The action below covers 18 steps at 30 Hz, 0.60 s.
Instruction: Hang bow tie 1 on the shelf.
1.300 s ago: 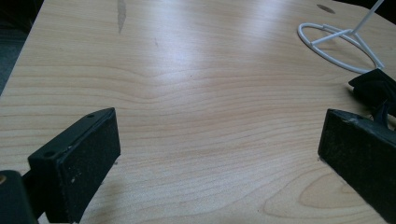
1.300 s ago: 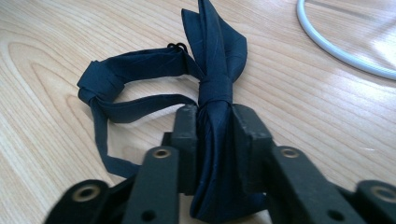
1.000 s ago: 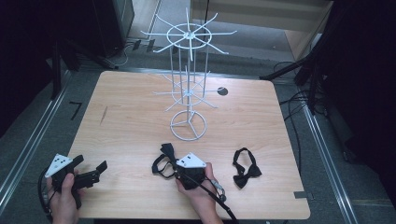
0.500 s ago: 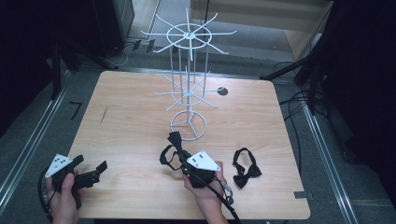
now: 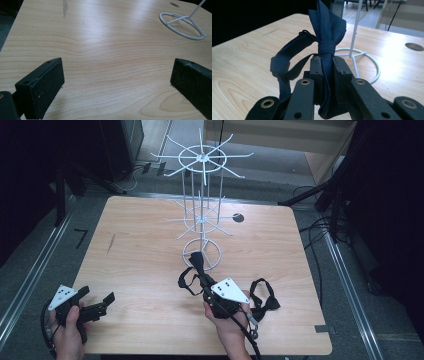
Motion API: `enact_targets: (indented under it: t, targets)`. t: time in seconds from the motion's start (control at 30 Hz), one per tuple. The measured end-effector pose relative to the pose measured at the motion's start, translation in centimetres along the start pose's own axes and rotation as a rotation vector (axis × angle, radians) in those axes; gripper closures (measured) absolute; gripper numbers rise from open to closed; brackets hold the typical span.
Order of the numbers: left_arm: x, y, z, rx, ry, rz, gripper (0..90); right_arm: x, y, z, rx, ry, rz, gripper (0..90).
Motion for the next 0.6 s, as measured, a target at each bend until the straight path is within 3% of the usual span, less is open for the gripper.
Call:
enact_targets:
  t: [0.6]
  targets:
    - [0.0, 0.0, 0.0, 0.001, 0.0, 0.001, 0.0, -1.7, -2.2, -1.7, 0.026, 0.064, -0.089, 80.3]
Point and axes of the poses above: each handheld gripper's, and its own axes: x roughly forward along the jaws, y roughly out of its underside, z roughly to its left, the point moved 8 cm from there along x, roughly forward along the jaws
